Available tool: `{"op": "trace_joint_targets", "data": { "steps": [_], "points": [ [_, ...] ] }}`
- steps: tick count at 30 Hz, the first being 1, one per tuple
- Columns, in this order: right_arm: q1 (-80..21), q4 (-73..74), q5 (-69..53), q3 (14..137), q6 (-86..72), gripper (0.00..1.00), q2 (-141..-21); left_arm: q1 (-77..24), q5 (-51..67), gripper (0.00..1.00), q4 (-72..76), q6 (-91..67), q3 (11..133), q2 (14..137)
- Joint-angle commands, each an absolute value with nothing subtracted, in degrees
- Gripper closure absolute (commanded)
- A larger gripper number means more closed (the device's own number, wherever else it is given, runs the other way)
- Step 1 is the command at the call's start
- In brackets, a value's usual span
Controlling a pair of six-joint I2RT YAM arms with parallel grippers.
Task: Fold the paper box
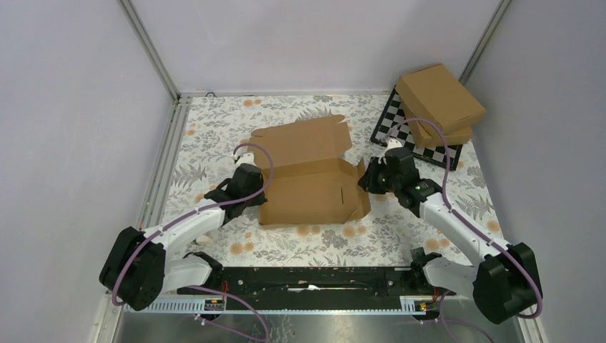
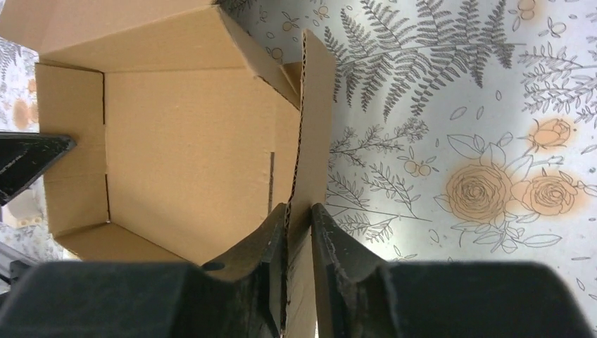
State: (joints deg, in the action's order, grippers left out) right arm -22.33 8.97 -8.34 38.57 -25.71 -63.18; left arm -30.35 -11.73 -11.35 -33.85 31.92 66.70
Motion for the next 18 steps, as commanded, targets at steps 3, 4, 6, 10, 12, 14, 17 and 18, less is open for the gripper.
{"op": "trace_joint_targets", "data": {
  "steps": [3, 4, 6, 10, 12, 14, 17, 18],
  "points": [
    [-28.16, 11.24, -0.89, 45.56, -22.61, 0.73, -68.93, -33.05, -15.56, 1.0, -10.06, -33.88, 39.0, 69.26],
    [-28.49, 11.28, -0.81, 46.01, -22.37, 0.73, -69.88, -33.23, -15.69, 1.0, -10.11, -34.0, 39.28, 69.6],
    [-29.24, 11.14, -0.73, 46.32, -21.87, 0.72, -71.2, -33.39, -15.77, 1.0, -10.03, -34.19, 39.65, 70.34],
    [-29.88, 9.76, -2.06, 46.38, -21.48, 0.67, -72.58, -33.39, -15.78, 1.0, -9.26, -34.73, 39.92, 72.25],
    [-29.86, 9.04, -3.54, 46.08, -21.43, 0.6, -72.86, -33.4, -15.48, 1.0, -8.97, -35.09, 40.12, 73.09],
    [-29.86, 8.03, -5.17, 45.37, -21.26, 0.52, -73.2, -33.4, -15.12, 1.0, -8.64, -35.09, 40.17, 73.65],
    [-29.88, 7.14, -7.27, 44.75, -21.48, 0.46, -74.47, -33.4, -15.0, 1.0, -8.21, -34.99, 39.96, 74.07],
    [-29.88, 7.11, -7.82, 44.78, -21.59, 0.45, -75.03, -33.38, -14.99, 1.0, -8.24, -34.93, 39.95, 74.13]
  ]
}}
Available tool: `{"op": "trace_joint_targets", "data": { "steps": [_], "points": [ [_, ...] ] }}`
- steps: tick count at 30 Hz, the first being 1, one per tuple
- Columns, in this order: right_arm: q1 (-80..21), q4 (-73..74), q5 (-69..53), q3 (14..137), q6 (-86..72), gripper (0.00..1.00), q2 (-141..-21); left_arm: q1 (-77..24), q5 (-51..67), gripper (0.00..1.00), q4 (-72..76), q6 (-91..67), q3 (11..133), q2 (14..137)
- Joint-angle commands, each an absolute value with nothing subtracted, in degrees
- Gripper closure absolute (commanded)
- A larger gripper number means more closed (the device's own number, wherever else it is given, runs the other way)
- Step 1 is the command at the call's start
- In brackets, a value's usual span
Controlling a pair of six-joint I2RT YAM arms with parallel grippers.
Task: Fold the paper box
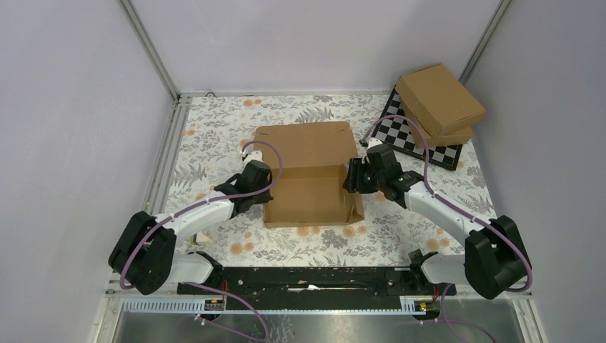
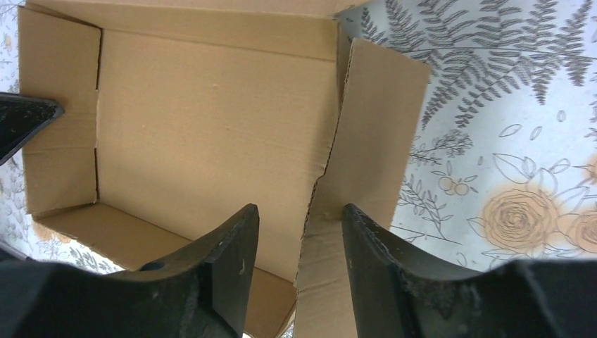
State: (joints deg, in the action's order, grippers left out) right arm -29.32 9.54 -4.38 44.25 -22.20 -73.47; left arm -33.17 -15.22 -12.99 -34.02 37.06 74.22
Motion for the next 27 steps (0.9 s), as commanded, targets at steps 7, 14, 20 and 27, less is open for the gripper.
{"op": "trace_joint_targets", "data": {
  "steps": [7, 14, 20, 27],
  "points": [
    [-29.88, 4.86, -14.27, 44.16, -23.8, 0.33, -79.11, -33.4, -14.82, 1.0, -8.23, -34.96, 39.57, 74.19],
    [-29.88, 3.55, -15.4, 43.16, -24.37, 0.3, -77.83, -33.4, -14.75, 1.0, -7.54, -35.18, 38.45, 74.08],
    [-29.63, 5.08, -13.57, 43.93, -23.11, 0.25, -76.24, -33.4, -14.98, 1.0, -7.19, -35.26, 38.0, 74.44],
    [-13.33, 3.54, -24.93, 38.51, -28.62, 0.16, -67.61, -32.09, -13.83, 1.0, -5.86, -35.61, 36.19, 73.41]
  ]
}}
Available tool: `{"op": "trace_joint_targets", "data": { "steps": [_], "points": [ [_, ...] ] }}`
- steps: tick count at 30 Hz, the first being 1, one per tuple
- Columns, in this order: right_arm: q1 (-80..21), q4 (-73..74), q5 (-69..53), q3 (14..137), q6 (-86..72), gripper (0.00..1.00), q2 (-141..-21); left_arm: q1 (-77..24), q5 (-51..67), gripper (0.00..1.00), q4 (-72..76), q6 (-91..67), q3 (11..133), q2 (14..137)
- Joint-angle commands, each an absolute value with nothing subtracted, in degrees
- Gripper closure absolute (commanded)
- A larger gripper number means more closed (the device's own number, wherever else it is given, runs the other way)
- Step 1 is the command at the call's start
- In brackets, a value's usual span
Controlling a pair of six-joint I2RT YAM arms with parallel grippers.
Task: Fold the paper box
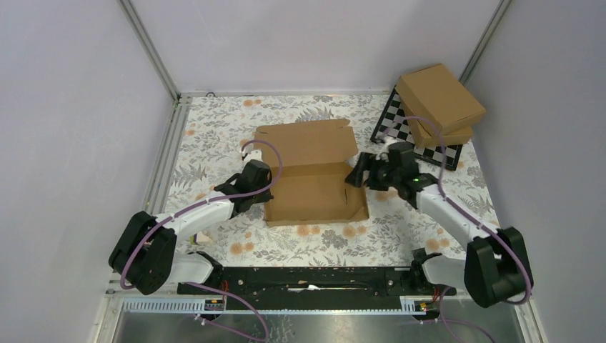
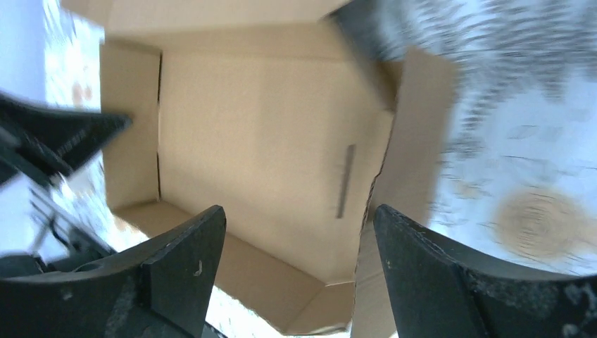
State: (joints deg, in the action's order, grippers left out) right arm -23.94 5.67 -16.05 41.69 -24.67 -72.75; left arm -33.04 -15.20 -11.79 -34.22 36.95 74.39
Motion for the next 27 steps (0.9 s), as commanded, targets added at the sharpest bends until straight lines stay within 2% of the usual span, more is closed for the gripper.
{"op": "trace_joint_targets", "data": {
  "steps": [1, 5, 10, 16, 18, 22, 24, 27],
  "points": [
    [-10.66, 3.28, -24.99, 37.48, -29.07, 0.16, -66.32, -31.62, -13.03, 1.0, -5.41, -35.98, 35.51, 73.25],
    [-5.16, 2.84, -18.01, 32.97, -31.42, 0.16, -60.98, -28.13, -7.21, 1.0, -2.13, -37.09, 33.03, 72.09],
    [-0.63, -2.12, -19.78, 28.91, -36.14, 0.11, -56.97, -23.64, -0.81, 1.0, -0.26, -37.9, 30.14, 68.54],
    [3.7, -1.47, -8.05, 26.0, -40.74, 0.07, -52.9, -21.01, 2.85, 1.0, -0.22, -38.64, 27.76, 62.34],
    [5.7, -5.83, -15.61, 24.43, -41.43, 0.1, -53.89, -20.52, 3.97, 1.0, -0.26, -38.97, 27.07, 60.28],
    [6.16, -19.35, -35.76, 22.48, -46.85, 0.08, -60.07, -19.96, 6.9, 1.0, 1.56, -39.67, 26.88, 58.44],
    [6.41, -33.71, -43.53, 18.51, -55.03, 0.13, -62.25, -19.95, 8.17, 1.0, 2.04, -39.47, 27.0, 58.34],
    [6.42, -55.66, -48.22, 14.43, -67.71, 0.2, -65.23, -19.91, 8.62, 1.0, 2.12, -39.14, 27.31, 58.57]
  ]
}}
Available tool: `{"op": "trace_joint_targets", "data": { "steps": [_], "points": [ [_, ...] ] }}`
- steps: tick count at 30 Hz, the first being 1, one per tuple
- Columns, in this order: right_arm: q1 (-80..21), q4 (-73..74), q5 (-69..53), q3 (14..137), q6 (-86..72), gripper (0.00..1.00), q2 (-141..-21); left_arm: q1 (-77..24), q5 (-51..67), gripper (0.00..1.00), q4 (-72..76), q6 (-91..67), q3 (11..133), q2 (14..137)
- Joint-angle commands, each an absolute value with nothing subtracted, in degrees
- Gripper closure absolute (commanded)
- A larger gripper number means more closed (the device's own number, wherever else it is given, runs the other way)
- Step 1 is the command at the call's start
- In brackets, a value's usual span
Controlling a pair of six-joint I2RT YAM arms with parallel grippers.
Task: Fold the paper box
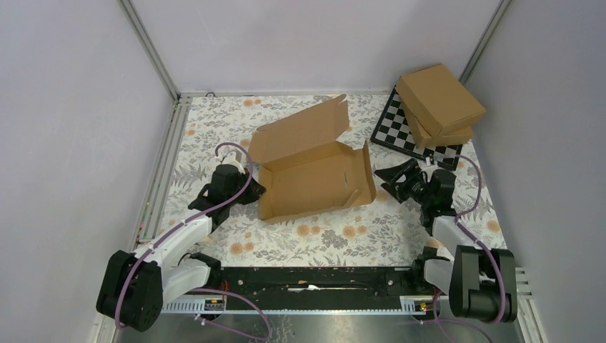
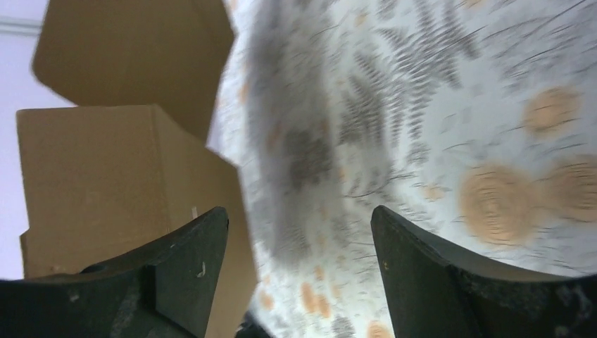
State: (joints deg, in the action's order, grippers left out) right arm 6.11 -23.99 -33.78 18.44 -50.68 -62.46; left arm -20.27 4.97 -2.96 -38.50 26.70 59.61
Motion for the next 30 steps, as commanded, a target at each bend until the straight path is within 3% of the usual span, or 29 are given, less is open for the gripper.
{"op": "trace_joint_targets", "data": {
  "steps": [1, 8, 12, 22, 30],
  "points": [
    [6.42, -57.91, -49.81, 14.56, -69.28, 0.2, -66.11, -19.95, 8.64, 1.0, 2.19, -39.04, 27.37, 58.7],
    [6.27, -76.53, -53.8, 12.74, -80.0, 0.3, -70.48, -19.95, 10.32, 1.0, 3.61, -38.86, 28.04, 60.58],
    [4.66, -73.17, -55.4, 14.89, -78.89, 0.34, -69.43, -19.95, 10.87, 1.0, 3.73, -38.84, 28.79, 61.67],
    [2.46, -53.0, -53.89, 18.67, -67.15, 0.32, -65.47, -19.95, 10.86, 1.0, 3.34, -38.94, 29.99, 61.59],
    [0.39, -54.86, -56.42, 20.43, -68.25, 0.43, -66.29, -20.0, 8.27, 1.0, 1.37, -38.53, 30.59, 61.88]
  ]
}}
